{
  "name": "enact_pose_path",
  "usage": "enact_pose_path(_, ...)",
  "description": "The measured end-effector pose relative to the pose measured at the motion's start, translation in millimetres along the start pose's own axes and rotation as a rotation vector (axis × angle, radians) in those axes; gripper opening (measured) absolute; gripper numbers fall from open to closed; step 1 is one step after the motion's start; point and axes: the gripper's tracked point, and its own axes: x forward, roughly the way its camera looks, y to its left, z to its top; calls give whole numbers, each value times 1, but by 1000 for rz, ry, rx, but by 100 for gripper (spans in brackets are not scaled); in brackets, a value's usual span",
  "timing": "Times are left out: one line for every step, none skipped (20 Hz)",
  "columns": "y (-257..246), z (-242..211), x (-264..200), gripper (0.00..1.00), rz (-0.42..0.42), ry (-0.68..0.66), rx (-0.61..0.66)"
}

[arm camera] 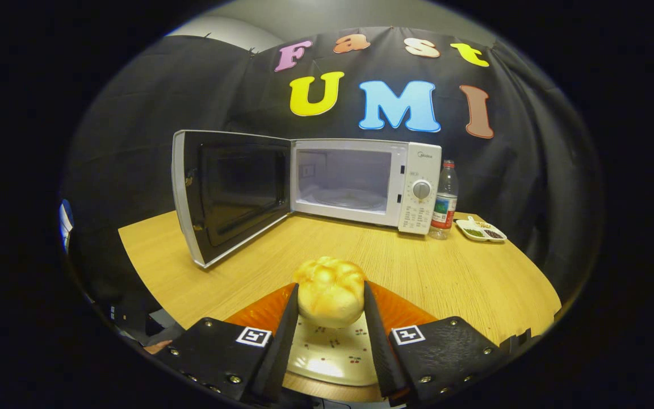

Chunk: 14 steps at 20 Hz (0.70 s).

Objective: Open the microwave, put the food inside, and close the microwave door.

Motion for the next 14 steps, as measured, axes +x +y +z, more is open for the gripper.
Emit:
enact_pose_path(1,10,7,63,3,-9,-4)
enact_pose_path(2,20,13,63,4,-20,-10)
enact_pose_path(3,29,21,63,3,-27,-19)
enact_pose_path(5,37,29,63,3,-35,-25)
enact_pose_path(5,45,39,63,4,-40,-30)
enact_pose_path(6,50,48,63,3,-43,-31)
enact_pose_path(6,56,57,63,1,-45,-30)
enact_pose_path(8,62,67,63,0,-45,-27)
enact_pose_path(9,67,76,63,3,-43,-25)
enact_pose_path(9,74,84,63,0,-46,-21)
enact_pose_path(8,83,94,63,-6,-51,-16)
enact_pose_path(8,90,105,63,-10,-52,-6)
enact_pose_path(8,97,115,63,-11,-50,8)
enact_pose_path(8,103,126,63,-12,-45,22)
